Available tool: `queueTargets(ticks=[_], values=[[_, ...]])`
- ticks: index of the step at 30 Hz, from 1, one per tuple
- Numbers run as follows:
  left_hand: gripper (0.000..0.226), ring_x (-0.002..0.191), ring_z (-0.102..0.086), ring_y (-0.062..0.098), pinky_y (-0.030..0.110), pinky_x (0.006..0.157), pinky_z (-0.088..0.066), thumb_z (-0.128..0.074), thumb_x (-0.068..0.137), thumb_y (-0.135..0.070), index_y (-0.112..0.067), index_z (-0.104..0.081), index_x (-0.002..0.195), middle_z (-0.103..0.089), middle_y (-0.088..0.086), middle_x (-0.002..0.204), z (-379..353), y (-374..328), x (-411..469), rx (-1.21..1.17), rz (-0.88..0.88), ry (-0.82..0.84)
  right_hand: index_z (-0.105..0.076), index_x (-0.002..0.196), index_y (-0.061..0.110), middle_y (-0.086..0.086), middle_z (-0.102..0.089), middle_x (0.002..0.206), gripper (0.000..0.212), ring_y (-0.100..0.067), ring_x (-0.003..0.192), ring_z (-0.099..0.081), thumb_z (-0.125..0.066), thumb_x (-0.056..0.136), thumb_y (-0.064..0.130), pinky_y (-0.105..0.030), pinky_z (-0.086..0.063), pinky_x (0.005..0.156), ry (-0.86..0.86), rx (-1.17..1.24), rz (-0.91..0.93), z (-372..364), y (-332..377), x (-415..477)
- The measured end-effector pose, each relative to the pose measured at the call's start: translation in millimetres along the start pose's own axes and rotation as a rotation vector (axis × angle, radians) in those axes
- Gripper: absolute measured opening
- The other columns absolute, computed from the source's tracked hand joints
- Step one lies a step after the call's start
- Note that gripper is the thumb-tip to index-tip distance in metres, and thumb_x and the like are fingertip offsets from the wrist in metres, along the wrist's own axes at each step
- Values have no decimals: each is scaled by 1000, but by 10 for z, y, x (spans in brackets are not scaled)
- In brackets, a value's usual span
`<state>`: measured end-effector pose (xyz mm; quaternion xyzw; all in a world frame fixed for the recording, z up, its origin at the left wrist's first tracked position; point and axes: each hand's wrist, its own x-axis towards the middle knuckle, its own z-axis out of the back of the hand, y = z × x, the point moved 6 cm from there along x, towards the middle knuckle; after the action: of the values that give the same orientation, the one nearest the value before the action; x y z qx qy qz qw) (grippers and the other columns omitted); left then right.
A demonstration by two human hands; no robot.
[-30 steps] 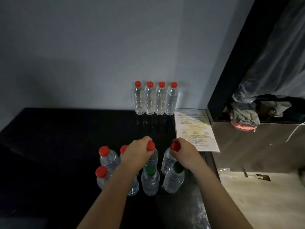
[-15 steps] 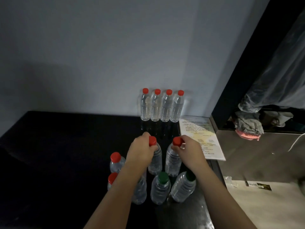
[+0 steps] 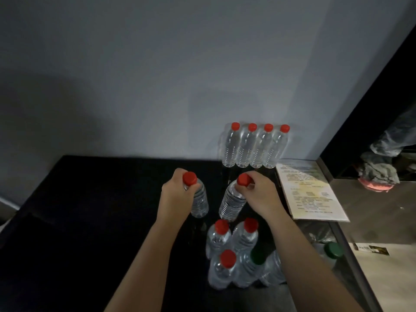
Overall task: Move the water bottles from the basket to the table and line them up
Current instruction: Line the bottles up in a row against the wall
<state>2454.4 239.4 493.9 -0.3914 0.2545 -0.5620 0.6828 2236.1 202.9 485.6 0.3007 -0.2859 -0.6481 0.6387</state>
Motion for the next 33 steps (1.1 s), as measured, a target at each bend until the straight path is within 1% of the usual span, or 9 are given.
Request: queueTargets(ticks=[3, 7, 9, 13, 17, 20, 27, 31, 33], values=[[13, 75, -58, 4, 12, 62, -38, -65, 89, -19, -21, -55, 96, -60, -7, 83, 78, 279, 63, 12, 17, 42, -61, 93, 29, 12, -63, 90, 16, -3, 86, -58, -72, 83, 23, -18, -40, 72, 41, 9, -26, -271, 59, -26], [15, 75, -59, 3, 14, 64, -40, -65, 90, -21, -23, -54, 99, -59, -9, 83, 64, 546, 99, 57, 26, 110, -62, 91, 27, 11, -62, 89, 12, -3, 86, -57, -71, 85, 23, -18, -40, 73, 60, -10, -63, -507, 105, -82], [16, 75, -59, 3, 14, 65, -41, -65, 90, -22, -23, -54, 100, -59, -9, 82, 49, 636, 112, 69, 35, 140, -61, 89, 27, 12, -62, 87, 12, -2, 85, -57, -71, 85, 23, -16, -39, 71, 56, -13, -83, -570, 107, -107], [16, 76, -60, 4, 18, 67, -45, -65, 90, -23, -22, -55, 102, -60, -9, 83, 23, 756, 97, 66, 52, 185, -62, 93, 25, 13, -61, 88, 11, 0, 83, -55, -70, 86, 20, -9, -36, 69, 39, -18, -101, -643, 110, -142], [18, 76, -61, 4, 24, 71, -52, -65, 90, -24, -22, -55, 106, -61, -10, 83, 7, 812, 37, 66, 70, 188, -62, 94, 24, 12, -62, 88, 11, 0, 82, -55, -69, 87, 21, -9, -34, 66, 46, -30, -116, -689, 61, -164], [23, 80, -61, 3, 27, 77, -54, -66, 89, -24, -23, -55, 109, -62, -11, 88, -31, 794, 9, 75, 61, 184, -62, 95, 24, 11, -63, 90, 13, 2, 84, -55, -70, 86, 21, -8, -34, 69, 65, -28, -113, -722, 15, -157], [36, 90, -63, 2, 32, 82, -57, -69, 86, -29, -28, -55, 118, -64, -15, 97, -103, 873, -80, 19, 78, 130, -58, 101, 24, 8, -60, 93, 17, -2, 84, -54, -68, 88, 24, -16, -38, 67, 195, -55, -152, -661, -18, -43], [48, 98, -62, 3, 33, 88, -54, -75, 80, -27, -33, -51, 121, -63, -16, 105, -178, 974, -86, -28, 95, 123, -56, 103, 31, 14, -55, 94, 28, -6, 90, -55, -73, 83, 23, -25, -43, 82, 294, -76, -149, -662, -50, 30], [57, 100, -60, 3, 32, 90, -53, -77, 77, -30, -35, -47, 125, -61, -15, 109, -253, 1055, -94, -38, 140, 156, -59, 108, 31, 13, -57, 95, 32, -9, 94, -58, -74, 81, 22, -32, -50, 88, 343, -50, -159, -696, -85, 68]])
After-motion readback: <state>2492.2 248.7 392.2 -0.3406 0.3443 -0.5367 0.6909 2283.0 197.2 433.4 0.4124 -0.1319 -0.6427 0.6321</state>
